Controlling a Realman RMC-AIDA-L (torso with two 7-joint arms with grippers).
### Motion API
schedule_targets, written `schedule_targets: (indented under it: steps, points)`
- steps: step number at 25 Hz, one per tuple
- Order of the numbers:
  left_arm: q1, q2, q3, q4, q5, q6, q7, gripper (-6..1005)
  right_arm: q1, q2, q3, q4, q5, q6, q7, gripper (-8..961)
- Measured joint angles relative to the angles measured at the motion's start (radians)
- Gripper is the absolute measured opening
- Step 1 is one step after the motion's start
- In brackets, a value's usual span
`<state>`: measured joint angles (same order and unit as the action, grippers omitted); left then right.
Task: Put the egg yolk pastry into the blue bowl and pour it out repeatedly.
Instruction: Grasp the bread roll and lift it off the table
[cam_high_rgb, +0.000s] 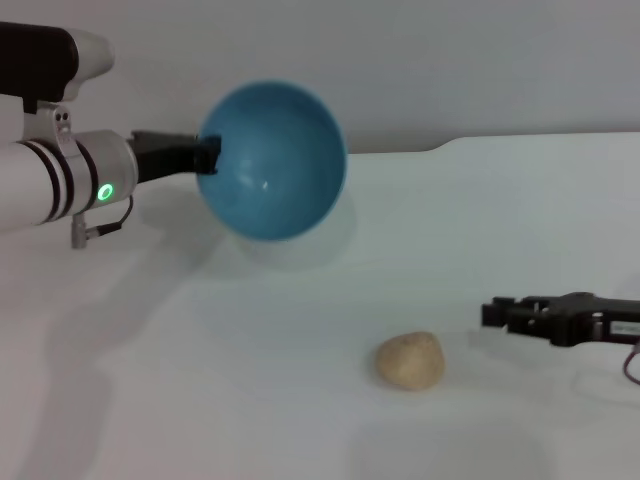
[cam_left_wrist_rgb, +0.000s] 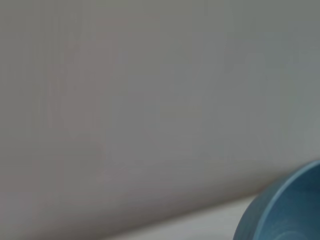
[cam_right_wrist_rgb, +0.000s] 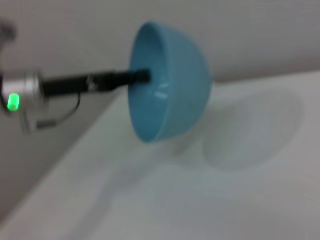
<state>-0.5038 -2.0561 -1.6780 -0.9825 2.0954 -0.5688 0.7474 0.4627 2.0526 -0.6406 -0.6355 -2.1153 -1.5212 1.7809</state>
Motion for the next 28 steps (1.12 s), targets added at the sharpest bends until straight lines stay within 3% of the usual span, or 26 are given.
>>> schedule_targets:
  steps: [3, 6, 13, 15, 22, 28]
  points:
    - [-0.035, 0.000, -0.050, 0.010, 0.167, -0.114, -0.133, 13, 0.023, 0.011, -0.087, -0.049, -0.048, 0.003, 0.000, 278]
    - [-0.047, 0.000, -0.056, -0.009, 0.245, -0.186, -0.192, 14, 0.050, 0.012, -0.131, -0.059, -0.051, 0.021, 0.008, 278]
    - [-0.043, -0.001, -0.054, -0.064, 0.257, -0.283, -0.227, 13, 0.104, 0.012, -0.237, -0.090, -0.142, 0.071, 0.078, 279]
    - [-0.044, 0.000, -0.054, -0.074, 0.263, -0.307, -0.243, 13, 0.115, 0.012, -0.280, -0.088, -0.162, 0.111, 0.108, 457]
    - [-0.047, 0.001, -0.063, -0.084, 0.287, -0.358, -0.294, 13, 0.131, 0.020, -0.440, -0.060, -0.159, 0.260, 0.183, 457]
    - [-0.081, 0.001, -0.060, -0.085, 0.435, -0.456, -0.394, 13, 0.164, 0.024, -0.523, -0.014, -0.113, 0.309, 0.184, 449]
